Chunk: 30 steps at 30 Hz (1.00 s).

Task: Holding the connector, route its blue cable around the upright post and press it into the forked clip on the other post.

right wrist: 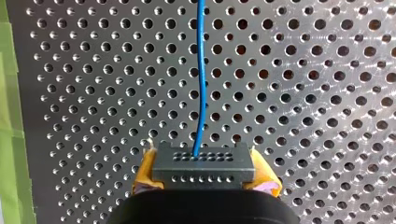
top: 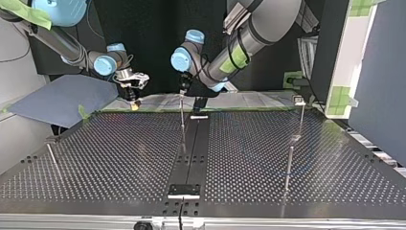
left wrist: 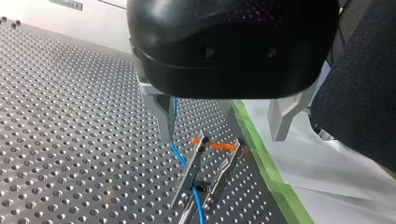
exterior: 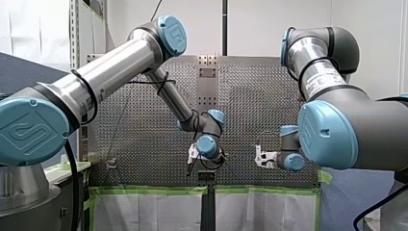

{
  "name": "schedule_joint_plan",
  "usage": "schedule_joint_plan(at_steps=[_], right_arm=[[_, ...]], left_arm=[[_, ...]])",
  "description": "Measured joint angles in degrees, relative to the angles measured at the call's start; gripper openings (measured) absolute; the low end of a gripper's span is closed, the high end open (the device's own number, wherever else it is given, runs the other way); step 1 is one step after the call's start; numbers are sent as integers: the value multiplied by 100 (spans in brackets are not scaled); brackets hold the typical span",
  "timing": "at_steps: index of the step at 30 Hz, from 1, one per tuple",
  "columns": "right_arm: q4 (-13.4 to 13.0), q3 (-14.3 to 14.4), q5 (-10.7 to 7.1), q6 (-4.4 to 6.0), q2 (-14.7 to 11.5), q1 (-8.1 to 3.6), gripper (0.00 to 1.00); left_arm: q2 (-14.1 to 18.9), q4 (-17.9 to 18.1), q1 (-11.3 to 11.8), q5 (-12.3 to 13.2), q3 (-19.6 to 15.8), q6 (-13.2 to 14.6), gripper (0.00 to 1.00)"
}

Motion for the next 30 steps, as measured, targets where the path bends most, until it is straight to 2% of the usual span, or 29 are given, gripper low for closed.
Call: schedule_joint_plan(at_steps=[15,20,25,30], right_arm=[[0,1,-2,0,10,-9,0],[21,3,-2,0,13,-11,0],[38,4,-2,-1,13,-15,0],[44,2,-2,-2,14,-16,0]], left_arm=[[1,0,-5,-3,-2,-83,100],[132,67,-67,-95,-151,-52,100],[399,312,-256,-227,-425,-131,100],[705,616,-550,-505,-729,-404,100]])
